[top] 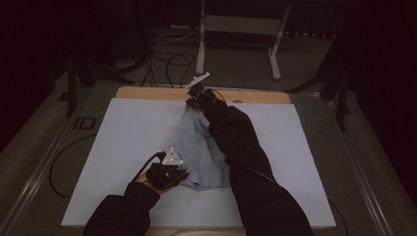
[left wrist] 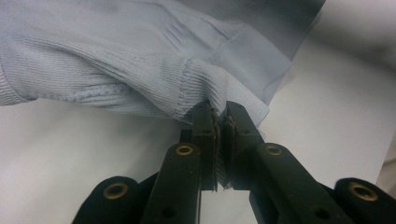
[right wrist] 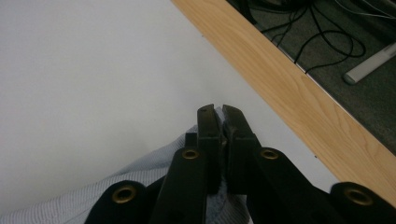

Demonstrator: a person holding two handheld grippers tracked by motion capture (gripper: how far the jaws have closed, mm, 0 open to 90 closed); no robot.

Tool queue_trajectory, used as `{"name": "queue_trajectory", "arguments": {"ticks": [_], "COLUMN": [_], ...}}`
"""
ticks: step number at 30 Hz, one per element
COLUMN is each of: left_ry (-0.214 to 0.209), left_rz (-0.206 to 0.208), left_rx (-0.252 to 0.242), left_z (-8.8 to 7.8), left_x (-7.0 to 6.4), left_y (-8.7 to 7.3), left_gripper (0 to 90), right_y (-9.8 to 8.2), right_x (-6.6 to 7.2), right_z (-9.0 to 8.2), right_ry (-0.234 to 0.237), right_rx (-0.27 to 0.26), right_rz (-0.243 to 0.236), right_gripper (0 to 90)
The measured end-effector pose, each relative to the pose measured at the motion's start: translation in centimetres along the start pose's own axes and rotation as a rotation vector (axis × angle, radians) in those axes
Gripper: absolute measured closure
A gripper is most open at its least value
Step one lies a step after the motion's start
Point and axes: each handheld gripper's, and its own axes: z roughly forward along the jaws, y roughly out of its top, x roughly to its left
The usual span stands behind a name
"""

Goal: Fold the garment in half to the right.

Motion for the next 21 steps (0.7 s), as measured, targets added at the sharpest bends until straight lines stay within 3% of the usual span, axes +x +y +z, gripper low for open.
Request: {"name": "queue_trajectory", "arguments": {"ticks": [12, 21], "left_ry": [-0.021, -0.041], "left_rz": [0.059, 0.076], "left_rx": [-0.003, -0.004], "left_z": [0.9, 2.0], "left_x": [-1.5, -2.5], "left_y": [2.5, 3.8], "left_gripper": [85.3, 85.4], "right_y": [-1.1, -2.5], "right_x": [-1.9, -3.4], "right_z": [-2.5, -4.1], "right_ry": [-0.008, -0.02], "right_rx": [-0.042, -0.061], "right_rz": [0.036, 0.056], "right_gripper": [88.2, 88.2]}}
